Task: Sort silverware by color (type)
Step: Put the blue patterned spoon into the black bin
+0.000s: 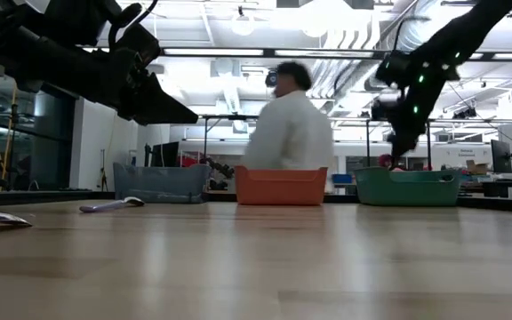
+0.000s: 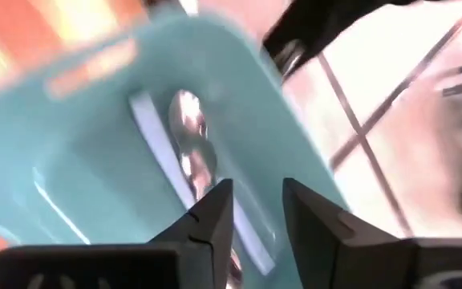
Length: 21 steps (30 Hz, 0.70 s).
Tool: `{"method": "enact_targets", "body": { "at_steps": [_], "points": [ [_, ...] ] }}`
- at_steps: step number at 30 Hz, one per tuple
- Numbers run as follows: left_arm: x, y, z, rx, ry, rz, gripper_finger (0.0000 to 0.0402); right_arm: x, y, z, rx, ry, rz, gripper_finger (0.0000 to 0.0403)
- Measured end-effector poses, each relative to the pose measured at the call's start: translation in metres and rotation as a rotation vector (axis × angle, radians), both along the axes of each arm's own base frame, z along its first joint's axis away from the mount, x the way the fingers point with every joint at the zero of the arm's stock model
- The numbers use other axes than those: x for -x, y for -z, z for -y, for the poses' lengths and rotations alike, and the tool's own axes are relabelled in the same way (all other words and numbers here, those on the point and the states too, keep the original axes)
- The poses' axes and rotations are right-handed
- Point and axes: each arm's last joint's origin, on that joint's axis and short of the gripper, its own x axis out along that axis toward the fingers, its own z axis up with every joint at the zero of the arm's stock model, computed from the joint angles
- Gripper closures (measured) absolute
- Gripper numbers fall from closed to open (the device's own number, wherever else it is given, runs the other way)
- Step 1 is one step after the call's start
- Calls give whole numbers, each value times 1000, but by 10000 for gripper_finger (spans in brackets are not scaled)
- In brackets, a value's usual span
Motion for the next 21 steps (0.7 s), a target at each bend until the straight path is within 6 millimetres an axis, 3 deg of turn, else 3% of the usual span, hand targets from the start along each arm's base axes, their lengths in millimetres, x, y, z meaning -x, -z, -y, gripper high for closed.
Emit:
{"method": "enact_targets", "body": {
  "at_steps": [4,9,12,16,21],
  "points": [
    [0,0,0,6,-2,1,398,-2,-25,-17,-19,-59,263,349],
    [0,0,0,17,10,1,398,-14,-41,-40,-113,-290,583,398],
    [0,0,1,29,33,-1,398,-26,-30,-56,-119,-413,731,394],
    [0,2,2,44,42,-12,399,-39,0,-84,-122,-531,864,401],
    [2,5,1,43,40,-52,398,-43,21,-118,-157,-595,995,402]
  ]
}}
